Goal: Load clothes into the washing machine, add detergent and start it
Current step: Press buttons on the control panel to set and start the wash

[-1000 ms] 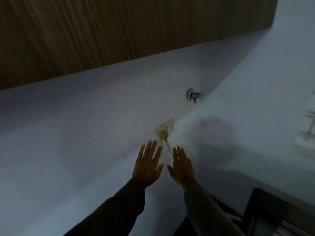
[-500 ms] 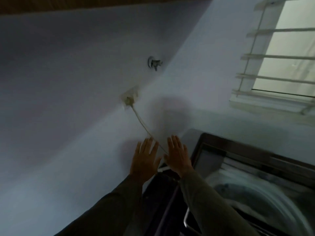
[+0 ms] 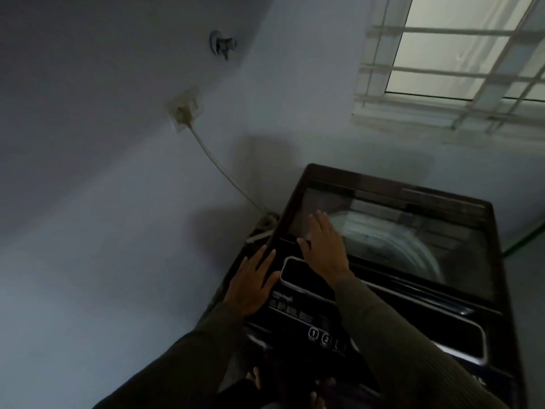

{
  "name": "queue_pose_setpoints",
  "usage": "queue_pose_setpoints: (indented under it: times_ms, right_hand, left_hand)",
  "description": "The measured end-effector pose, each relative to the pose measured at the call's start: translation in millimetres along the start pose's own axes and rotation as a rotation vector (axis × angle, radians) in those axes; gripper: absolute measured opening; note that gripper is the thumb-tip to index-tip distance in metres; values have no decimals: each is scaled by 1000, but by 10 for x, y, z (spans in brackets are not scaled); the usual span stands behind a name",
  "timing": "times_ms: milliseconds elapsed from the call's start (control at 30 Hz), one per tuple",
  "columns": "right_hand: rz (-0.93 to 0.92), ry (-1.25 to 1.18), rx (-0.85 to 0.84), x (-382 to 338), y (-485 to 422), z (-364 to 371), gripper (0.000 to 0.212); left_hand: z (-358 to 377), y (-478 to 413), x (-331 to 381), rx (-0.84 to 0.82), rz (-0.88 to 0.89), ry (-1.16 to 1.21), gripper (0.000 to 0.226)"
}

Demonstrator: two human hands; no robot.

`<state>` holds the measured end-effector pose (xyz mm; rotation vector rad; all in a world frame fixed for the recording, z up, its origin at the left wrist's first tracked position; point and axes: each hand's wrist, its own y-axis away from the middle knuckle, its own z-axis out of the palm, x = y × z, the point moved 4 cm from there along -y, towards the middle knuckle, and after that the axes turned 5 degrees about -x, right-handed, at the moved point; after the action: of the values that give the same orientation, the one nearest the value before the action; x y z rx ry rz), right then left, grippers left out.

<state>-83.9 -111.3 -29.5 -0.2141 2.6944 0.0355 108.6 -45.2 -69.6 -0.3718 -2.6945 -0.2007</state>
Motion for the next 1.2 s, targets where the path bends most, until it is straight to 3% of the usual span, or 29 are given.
queue_pose_setpoints:
  times_ms: [133,300,433,800,933,1200]
  right_hand:
    - [-3,21,75,70,386,49,64]
    - [69,62,160,90,886,194,59]
    - [141,99,229,-17,1307,247,53]
    - [340,215,155,-473,2421,704,55]
    - [366,231,126,-552,2511,760,60]
    - [389,225,28,-613,2478,706,81]
  left_hand:
    - [165,191,-69,-28,-25,148,76]
    - [132,311,-77,-78,23,105,64]
    - [130,336,-112,-98,57,150,80]
    - [132,476,-186,-262,48,218,88]
    - [127,479,-204,-300,6,308,90]
    - [133,467,-189,-293,13,234,92]
